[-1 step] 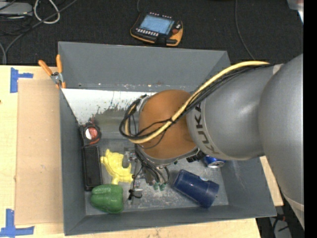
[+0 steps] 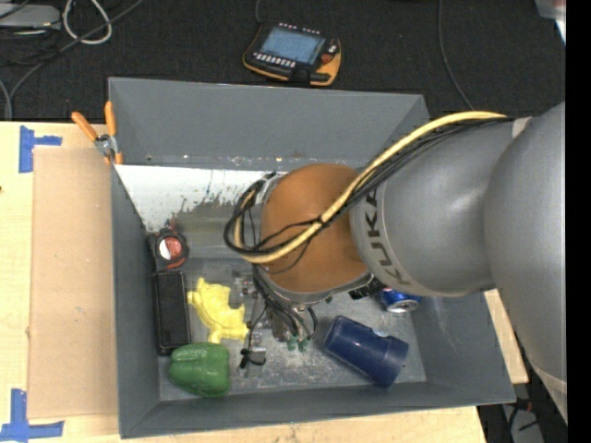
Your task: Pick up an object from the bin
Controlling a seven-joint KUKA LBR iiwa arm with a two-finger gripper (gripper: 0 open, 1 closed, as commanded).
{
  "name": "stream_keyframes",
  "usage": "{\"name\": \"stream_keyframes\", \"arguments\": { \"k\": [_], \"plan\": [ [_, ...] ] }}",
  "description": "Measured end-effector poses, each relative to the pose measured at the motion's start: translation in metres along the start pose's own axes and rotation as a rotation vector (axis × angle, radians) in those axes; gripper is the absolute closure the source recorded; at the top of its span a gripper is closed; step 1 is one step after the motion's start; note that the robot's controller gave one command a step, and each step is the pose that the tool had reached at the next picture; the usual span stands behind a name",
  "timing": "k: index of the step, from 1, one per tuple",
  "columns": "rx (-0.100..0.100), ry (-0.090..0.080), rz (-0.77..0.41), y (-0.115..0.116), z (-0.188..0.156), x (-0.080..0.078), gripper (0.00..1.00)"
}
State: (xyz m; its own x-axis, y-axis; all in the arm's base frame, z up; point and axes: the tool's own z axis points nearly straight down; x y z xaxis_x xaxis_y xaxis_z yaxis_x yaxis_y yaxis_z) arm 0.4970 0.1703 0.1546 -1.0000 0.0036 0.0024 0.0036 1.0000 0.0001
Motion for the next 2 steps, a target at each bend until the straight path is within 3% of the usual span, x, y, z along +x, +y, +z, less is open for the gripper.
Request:
{"name": "stream_keyframes", "arguments": {
  "k": [1,2],
  "plan": [
    [-0.004,-0.009,0.189,0.0287,0.0837,0.0242,0.0],
    [-0.004,-0.009,0.191,0.0261,0.0845,0.0169,0.0]
  ]
}}
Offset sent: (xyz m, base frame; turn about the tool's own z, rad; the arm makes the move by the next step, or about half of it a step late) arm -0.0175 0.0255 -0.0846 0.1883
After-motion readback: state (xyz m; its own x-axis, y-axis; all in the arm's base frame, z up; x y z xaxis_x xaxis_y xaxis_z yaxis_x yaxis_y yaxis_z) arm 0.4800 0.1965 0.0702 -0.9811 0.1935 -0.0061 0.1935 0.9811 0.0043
